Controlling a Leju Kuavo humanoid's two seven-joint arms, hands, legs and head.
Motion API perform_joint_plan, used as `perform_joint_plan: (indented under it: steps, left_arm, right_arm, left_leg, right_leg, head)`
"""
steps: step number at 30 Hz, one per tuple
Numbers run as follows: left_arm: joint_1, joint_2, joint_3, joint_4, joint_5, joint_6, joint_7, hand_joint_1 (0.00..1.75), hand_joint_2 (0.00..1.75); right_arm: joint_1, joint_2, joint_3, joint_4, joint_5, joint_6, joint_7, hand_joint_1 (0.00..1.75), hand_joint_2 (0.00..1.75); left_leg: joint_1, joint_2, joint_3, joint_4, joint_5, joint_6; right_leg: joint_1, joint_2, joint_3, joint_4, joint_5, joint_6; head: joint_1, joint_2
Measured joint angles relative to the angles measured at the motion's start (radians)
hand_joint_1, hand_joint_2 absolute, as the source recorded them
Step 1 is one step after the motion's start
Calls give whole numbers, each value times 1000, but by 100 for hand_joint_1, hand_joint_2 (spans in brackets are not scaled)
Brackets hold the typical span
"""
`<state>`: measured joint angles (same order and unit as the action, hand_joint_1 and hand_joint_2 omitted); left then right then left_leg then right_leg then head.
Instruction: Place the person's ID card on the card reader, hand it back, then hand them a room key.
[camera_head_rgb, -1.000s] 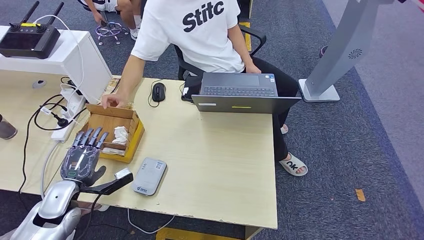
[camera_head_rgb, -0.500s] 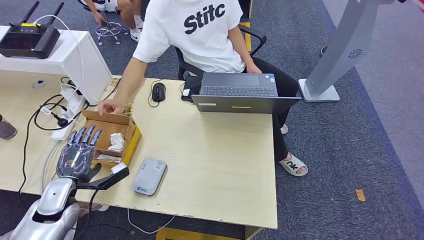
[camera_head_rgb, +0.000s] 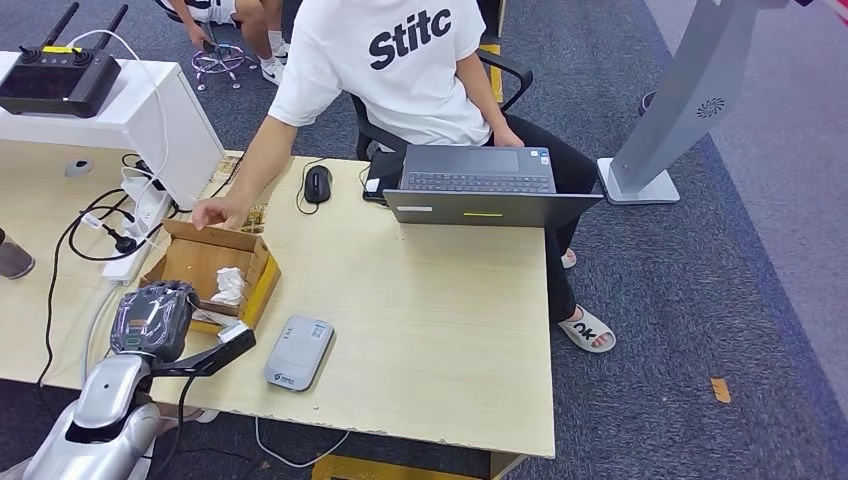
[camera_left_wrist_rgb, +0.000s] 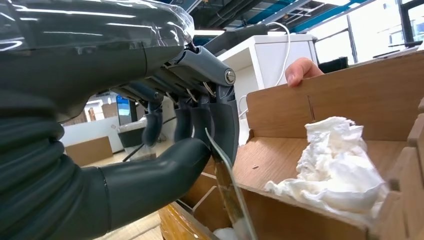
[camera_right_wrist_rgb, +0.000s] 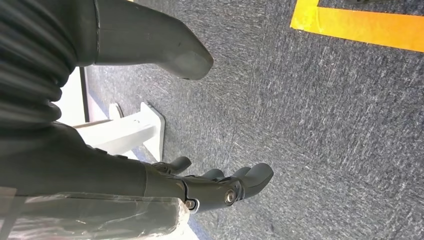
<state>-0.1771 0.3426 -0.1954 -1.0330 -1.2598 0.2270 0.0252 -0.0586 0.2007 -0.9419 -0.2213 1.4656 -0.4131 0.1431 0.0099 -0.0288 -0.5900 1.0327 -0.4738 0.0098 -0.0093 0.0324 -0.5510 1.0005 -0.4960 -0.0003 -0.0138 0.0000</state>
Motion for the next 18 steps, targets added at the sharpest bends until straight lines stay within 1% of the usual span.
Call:
perform_joint_plan:
  steps: [4,11,18]
  left_arm:
    - [-1,-11,0,-1,13,-6,-18,159,175]
    - [-9,-25,0,-3,27,-23,-26,173,175]
    - [-14,-40,0,-4,28,-28,-26,175,175]
  right_arm:
    - [0,0,0,0,0,0,0,0,175]
    - [0,0,0,0,-2,0,-4,0,175]
    - [-1,0,0,0,-7,-1,-6,0,175]
  left_leg:
    - [0,0,0,0,0,0]
    - [0,0,0,0,0,0]
    - [0,0,0,0,0,0]
  right_leg:
    - [0,0,0,0,0,0]
    - [0,0,0,0,0,0]
    - [0,0,0,0,0,0]
  head:
    - [0,0]
    - [0,0]
    - [0,0]
